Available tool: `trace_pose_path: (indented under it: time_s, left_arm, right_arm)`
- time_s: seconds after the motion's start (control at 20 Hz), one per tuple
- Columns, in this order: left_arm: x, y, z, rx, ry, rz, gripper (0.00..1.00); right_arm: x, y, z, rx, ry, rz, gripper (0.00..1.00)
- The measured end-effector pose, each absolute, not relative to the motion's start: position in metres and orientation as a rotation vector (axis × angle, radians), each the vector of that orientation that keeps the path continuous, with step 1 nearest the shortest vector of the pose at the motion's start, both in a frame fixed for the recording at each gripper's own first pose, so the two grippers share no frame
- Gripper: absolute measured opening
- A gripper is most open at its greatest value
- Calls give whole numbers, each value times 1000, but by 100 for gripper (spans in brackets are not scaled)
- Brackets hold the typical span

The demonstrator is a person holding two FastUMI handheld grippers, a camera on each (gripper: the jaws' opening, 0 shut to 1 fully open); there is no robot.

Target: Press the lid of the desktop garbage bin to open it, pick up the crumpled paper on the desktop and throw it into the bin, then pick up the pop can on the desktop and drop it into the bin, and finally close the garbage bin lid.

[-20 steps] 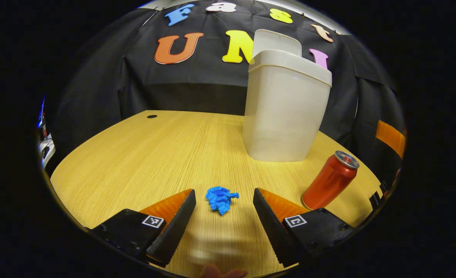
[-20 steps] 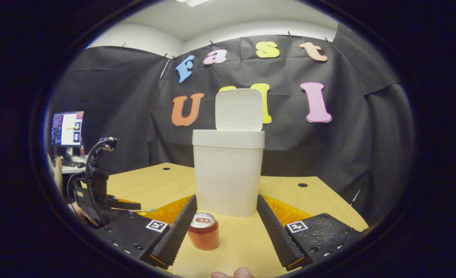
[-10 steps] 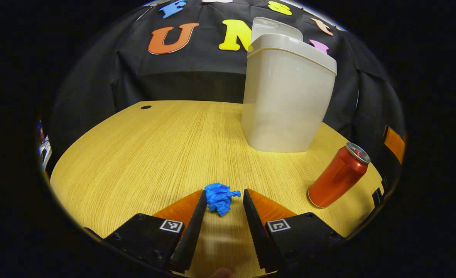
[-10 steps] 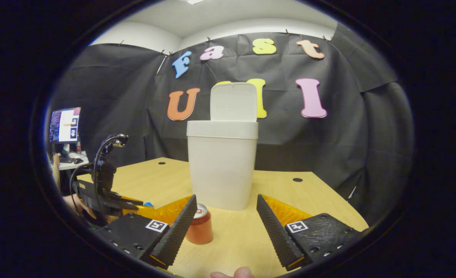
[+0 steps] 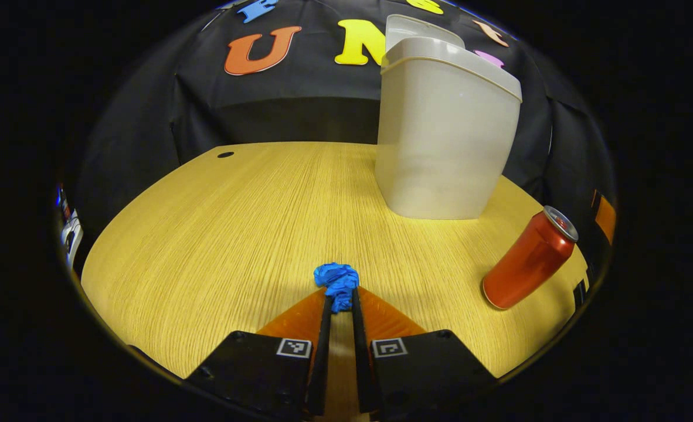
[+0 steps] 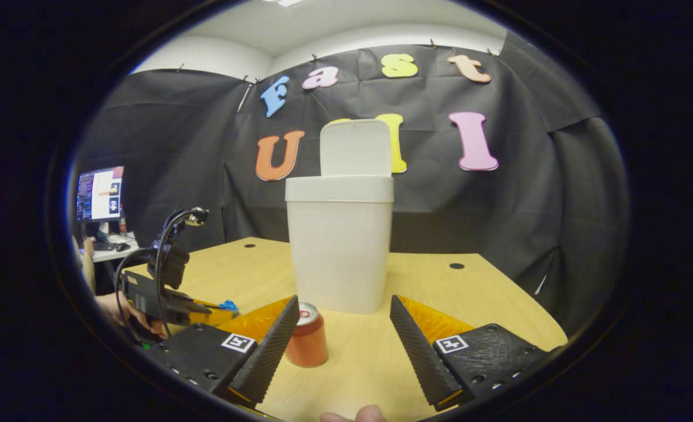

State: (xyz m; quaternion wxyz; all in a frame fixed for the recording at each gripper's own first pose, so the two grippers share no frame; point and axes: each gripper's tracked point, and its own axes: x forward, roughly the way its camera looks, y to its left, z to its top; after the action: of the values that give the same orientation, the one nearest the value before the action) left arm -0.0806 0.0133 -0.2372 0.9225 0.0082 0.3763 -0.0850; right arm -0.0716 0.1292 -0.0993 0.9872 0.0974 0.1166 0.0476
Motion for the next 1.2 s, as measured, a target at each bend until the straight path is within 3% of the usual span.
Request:
trace_pose_path:
  time_s: [0.25,1.2]
  left_arm:
    - [-82,5,-225,-25,721,-189,14]
    - [-72,-2,-71,-78,313,-194,14]
  right_arm:
    - [-76,136,-106,228,255,122,95]
    - [-78,192,-158,267,445,205,96]
